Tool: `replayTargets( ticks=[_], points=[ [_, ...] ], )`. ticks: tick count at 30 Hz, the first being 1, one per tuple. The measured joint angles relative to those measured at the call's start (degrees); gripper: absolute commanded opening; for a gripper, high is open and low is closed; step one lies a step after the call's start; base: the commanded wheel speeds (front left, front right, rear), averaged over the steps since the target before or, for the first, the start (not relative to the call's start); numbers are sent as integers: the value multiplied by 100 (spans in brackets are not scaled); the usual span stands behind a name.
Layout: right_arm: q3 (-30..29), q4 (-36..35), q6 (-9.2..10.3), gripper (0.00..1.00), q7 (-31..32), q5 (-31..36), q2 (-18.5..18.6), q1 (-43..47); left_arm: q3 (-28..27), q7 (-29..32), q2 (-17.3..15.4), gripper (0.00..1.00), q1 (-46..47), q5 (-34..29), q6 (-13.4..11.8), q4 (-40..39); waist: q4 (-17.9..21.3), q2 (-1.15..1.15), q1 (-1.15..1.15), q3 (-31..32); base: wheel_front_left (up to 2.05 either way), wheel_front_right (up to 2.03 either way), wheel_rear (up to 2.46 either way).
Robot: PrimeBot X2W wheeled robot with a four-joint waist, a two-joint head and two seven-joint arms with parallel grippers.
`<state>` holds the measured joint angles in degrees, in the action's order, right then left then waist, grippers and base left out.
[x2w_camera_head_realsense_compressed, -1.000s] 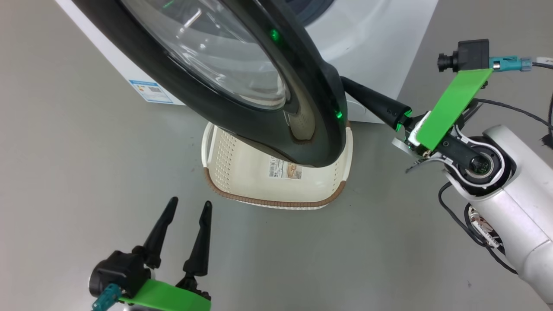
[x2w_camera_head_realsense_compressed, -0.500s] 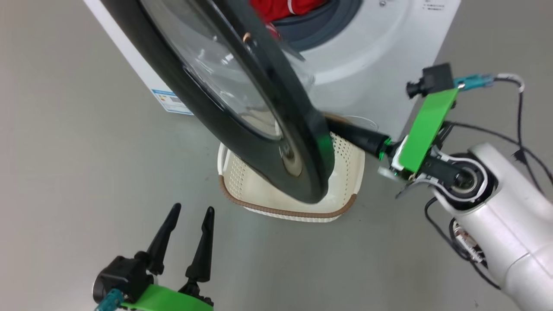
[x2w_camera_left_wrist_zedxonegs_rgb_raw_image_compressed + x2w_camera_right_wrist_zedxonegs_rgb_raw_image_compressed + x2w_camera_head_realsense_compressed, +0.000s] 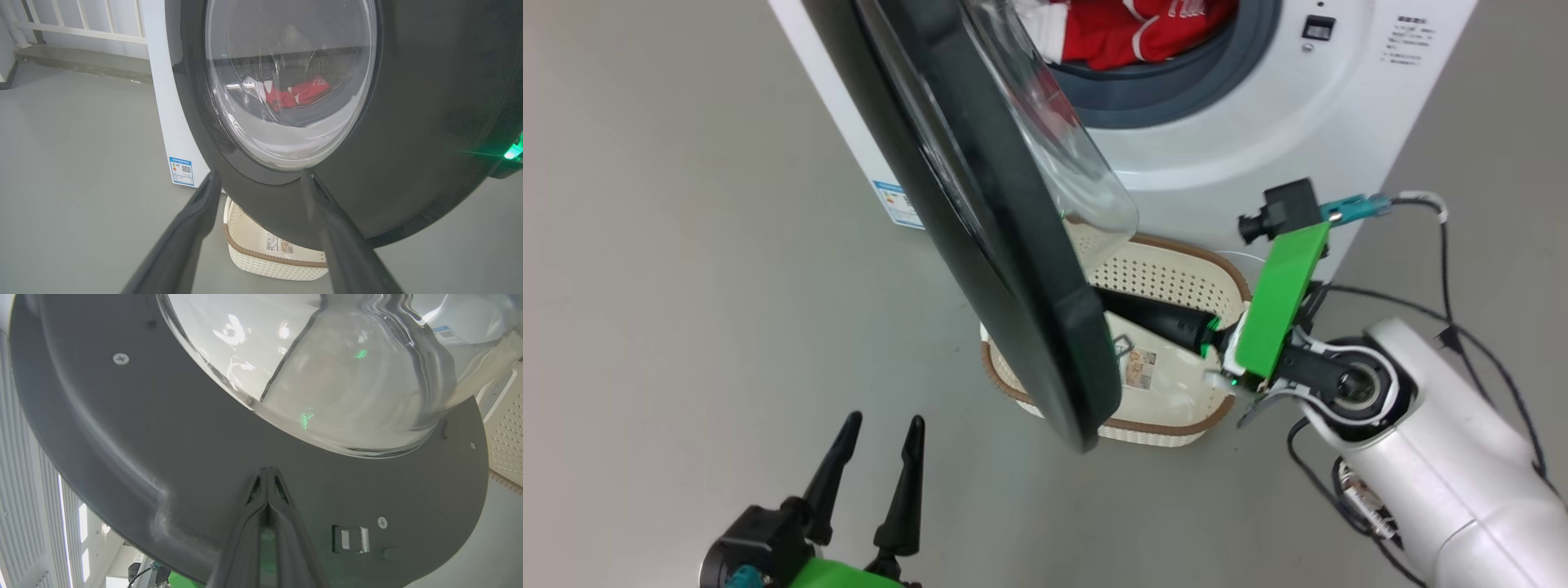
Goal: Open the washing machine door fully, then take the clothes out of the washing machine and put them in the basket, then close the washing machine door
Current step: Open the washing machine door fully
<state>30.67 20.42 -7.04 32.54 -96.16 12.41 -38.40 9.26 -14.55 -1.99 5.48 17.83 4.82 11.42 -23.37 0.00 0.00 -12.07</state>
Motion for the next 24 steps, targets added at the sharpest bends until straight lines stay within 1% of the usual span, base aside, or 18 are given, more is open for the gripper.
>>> replayTargets(
  ticks=[11, 15, 24],
  points=[
    [-31, 33, -1, 0, 227, 99, -387, 191, -13, 0, -1, 100, -115, 40, -85, 13, -309, 0, 0, 166, 0, 0, 0],
    [-52, 36, 0, 0, 230, 175, -466, 248, -22, 0, -1, 100, -174, 41, -133, 11, -384, 0, 0, 218, 0, 0, 0],
    [-87, 36, -1, 0, 278, 291, -612, 389, -48, 0, -3, 100, -235, 44, -135, 11, -446, 0, 0, 298, 0, 0, 0]
  ],
)
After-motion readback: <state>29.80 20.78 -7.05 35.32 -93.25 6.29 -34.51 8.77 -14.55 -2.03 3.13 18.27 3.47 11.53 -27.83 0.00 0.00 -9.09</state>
